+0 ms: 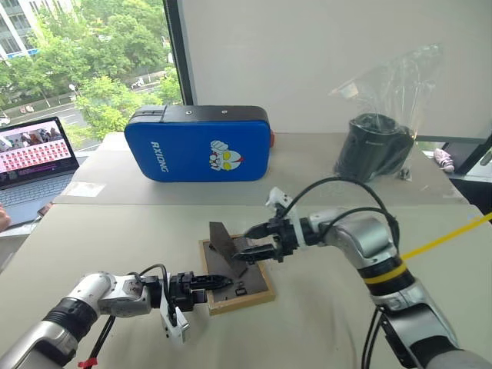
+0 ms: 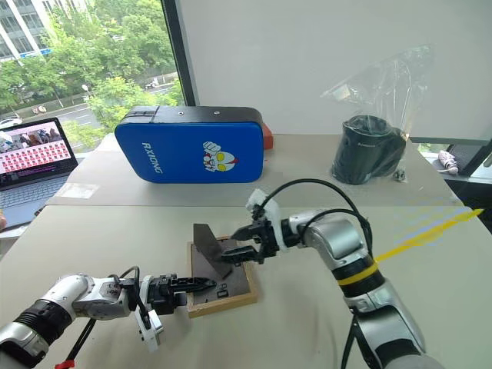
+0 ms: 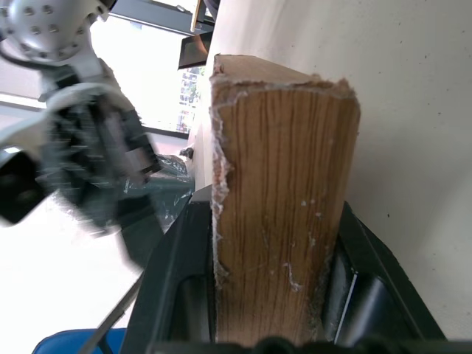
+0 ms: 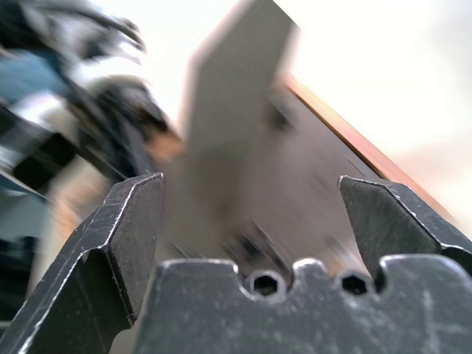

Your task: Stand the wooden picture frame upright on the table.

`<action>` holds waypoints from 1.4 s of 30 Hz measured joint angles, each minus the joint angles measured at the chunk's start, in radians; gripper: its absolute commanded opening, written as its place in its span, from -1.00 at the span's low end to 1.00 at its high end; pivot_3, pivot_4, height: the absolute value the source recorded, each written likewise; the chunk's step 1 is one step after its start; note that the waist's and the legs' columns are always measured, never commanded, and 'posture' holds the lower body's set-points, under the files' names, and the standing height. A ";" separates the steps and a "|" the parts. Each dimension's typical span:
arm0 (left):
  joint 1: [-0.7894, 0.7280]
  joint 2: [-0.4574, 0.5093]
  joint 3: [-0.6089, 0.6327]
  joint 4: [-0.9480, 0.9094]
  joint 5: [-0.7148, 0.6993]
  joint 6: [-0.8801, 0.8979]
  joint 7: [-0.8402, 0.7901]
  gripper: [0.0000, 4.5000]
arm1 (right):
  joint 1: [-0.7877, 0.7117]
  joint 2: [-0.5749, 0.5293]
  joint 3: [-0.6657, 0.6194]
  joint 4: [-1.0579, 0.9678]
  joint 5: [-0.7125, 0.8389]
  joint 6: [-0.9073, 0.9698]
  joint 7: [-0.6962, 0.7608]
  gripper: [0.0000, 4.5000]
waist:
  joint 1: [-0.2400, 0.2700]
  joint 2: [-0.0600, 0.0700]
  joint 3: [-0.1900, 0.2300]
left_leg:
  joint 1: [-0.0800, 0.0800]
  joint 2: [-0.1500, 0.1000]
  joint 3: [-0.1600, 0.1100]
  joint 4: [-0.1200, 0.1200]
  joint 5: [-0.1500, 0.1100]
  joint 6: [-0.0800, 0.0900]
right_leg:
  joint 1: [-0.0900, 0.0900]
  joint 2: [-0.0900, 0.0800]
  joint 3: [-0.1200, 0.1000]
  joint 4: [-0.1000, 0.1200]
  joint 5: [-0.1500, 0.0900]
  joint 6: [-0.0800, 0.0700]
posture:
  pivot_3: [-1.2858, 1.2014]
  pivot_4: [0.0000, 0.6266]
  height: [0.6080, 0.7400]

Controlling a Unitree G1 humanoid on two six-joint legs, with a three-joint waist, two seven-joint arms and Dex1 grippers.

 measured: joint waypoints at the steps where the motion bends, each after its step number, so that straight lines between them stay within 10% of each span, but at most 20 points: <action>1: 0.001 0.000 0.002 0.001 -0.001 -0.004 -0.001 -0.48 | 0.039 -0.049 -0.030 0.001 -0.020 -0.049 -0.003 0.95 | 0.002 0.000 0.000 | 0.000 0.000 0.000 0.000 0.000 0.000 | 0.000 0.000 0.000 -0.001 0.000 0.000 | 0.03 -0.52 1.00; 8: -0.003 0.004 0.014 0.031 -0.005 -0.024 -0.003 -0.48 | 0.317 -0.235 -0.036 -0.006 -0.357 -0.757 -0.092 0.95 | -0.009 -0.001 0.000 | 0.004 0.000 0.001 0.000 0.000 0.000 | 0.003 0.000 0.001 0.000 -0.001 0.001 | 0.03 -0.52 1.00; 15: -0.018 0.003 0.019 0.061 -0.006 -0.050 -0.007 -0.48 | 0.383 -0.114 0.101 -0.082 -0.721 -1.352 -0.349 0.95 | -0.013 -0.004 0.001 | 0.005 0.001 0.002 0.001 0.001 -0.002 | 0.004 0.001 0.002 0.000 -0.001 0.001 | 0.03 -0.52 1.00; 20: -0.028 0.003 0.021 0.087 -0.026 -0.078 -0.009 -0.48 | 0.352 -0.063 0.112 -0.084 -0.785 -1.431 -0.411 0.95 | -0.010 -0.007 0.003 | 0.005 0.001 0.002 0.000 0.001 -0.001 | 0.004 0.001 0.002 0.000 0.000 0.000 | 0.03 -0.52 1.00; 30: -0.032 0.003 0.044 0.144 -0.074 -0.109 -0.018 -0.48 | 0.363 -0.045 0.109 -0.087 -0.819 -1.447 -0.417 -0.37 | -0.006 -0.008 0.004 | 0.005 0.001 0.002 0.000 0.001 -0.001 | 0.004 0.001 0.002 0.000 0.000 0.000 | 0.03 -0.52 1.00; 42: -0.033 -0.003 0.046 0.159 -0.100 -0.118 -0.038 -0.48 | 0.353 -0.038 0.106 -0.106 -0.842 -1.446 -0.405 -0.42 | -0.004 -0.008 0.004 | 0.005 0.001 0.002 0.000 0.001 -0.001 | 0.004 0.001 0.001 0.000 0.000 0.000 | 0.03 -0.52 1.00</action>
